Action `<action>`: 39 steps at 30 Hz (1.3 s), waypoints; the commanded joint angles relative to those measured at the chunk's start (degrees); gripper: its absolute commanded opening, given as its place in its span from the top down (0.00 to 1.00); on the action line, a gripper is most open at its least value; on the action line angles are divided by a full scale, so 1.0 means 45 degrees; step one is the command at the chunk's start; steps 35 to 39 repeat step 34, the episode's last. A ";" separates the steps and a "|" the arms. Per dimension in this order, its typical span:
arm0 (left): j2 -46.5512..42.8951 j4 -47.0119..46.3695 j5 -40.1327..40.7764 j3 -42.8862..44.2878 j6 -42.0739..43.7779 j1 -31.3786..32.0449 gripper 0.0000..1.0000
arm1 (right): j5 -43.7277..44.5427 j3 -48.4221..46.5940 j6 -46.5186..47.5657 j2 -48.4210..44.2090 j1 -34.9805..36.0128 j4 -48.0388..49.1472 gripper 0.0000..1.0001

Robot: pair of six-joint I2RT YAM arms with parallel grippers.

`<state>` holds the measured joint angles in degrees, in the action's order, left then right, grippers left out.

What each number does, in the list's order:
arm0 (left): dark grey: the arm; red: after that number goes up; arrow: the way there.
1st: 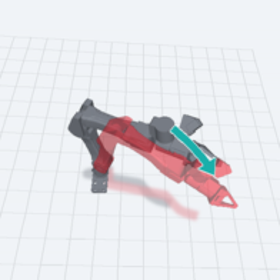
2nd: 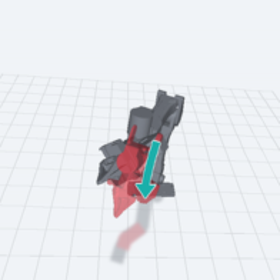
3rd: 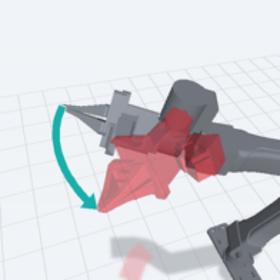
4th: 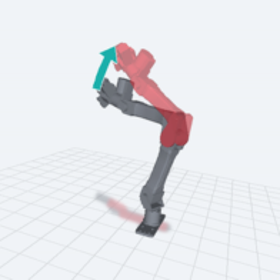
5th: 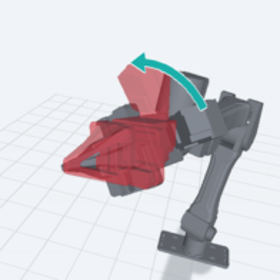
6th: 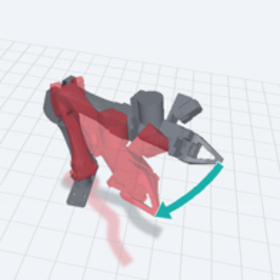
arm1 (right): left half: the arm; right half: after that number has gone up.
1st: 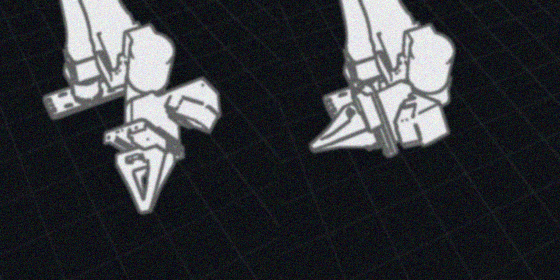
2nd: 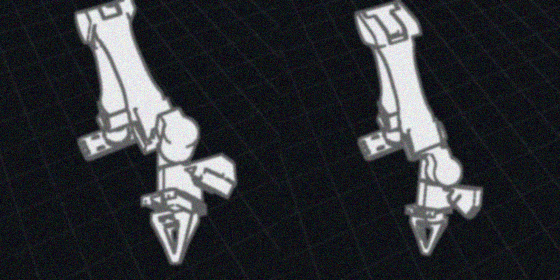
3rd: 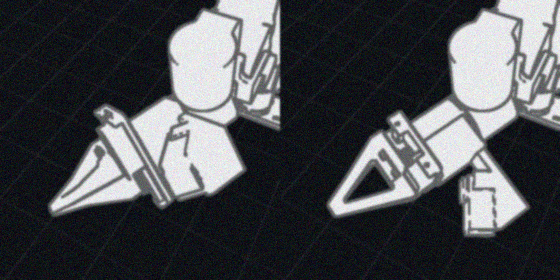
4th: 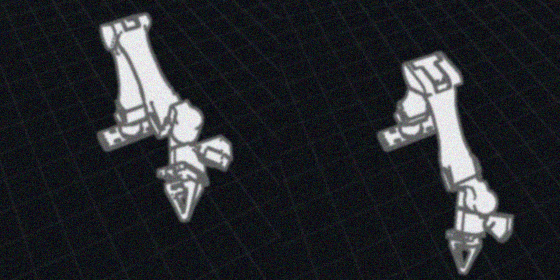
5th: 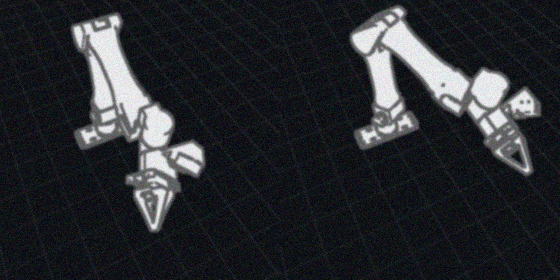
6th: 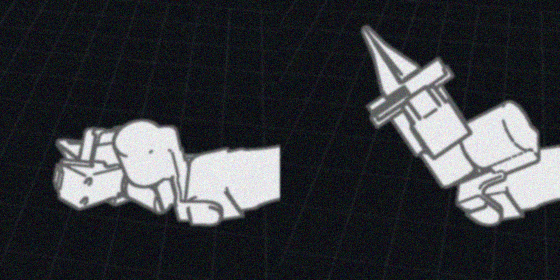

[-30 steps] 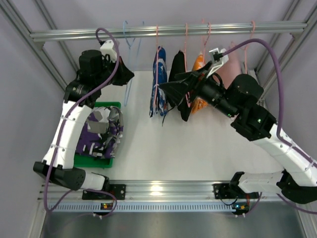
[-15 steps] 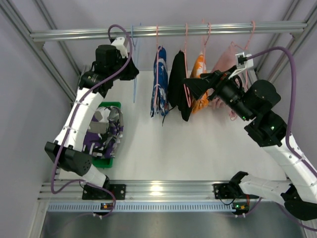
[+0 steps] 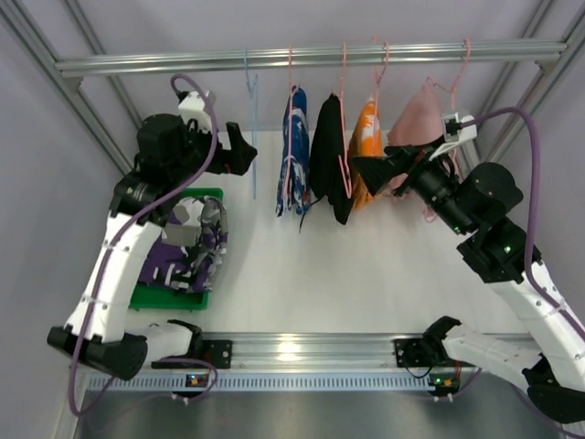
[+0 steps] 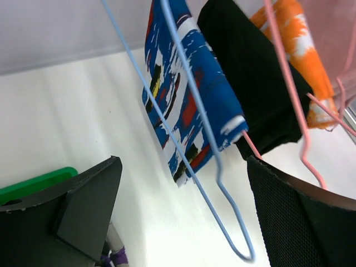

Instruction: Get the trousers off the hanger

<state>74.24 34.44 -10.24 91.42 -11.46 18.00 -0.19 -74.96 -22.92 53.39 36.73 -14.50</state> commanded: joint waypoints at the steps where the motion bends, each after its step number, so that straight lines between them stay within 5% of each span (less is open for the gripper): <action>1: -0.1709 -0.0291 -0.0770 -0.0606 0.1313 -0.0035 0.01 | 0.0392 0.0327 0.0951 -0.1079 -0.0660 0.0410 0.01; 10: -0.4600 0.1601 0.2235 -0.3985 0.1590 -0.0933 0.01 | 0.0471 0.1557 0.2689 -0.3383 -0.2945 0.0040 0.01; 20: -0.7122 0.1508 0.5652 -0.6699 0.1669 -0.2046 0.01 | 0.0609 0.4117 0.4956 -0.6530 -0.5992 -0.0918 0.00; 39: -0.7005 0.1039 0.5751 -0.6214 0.1453 -0.2066 0.01 | 0.0119 0.4743 0.4116 -0.7058 -0.7030 -0.0723 0.00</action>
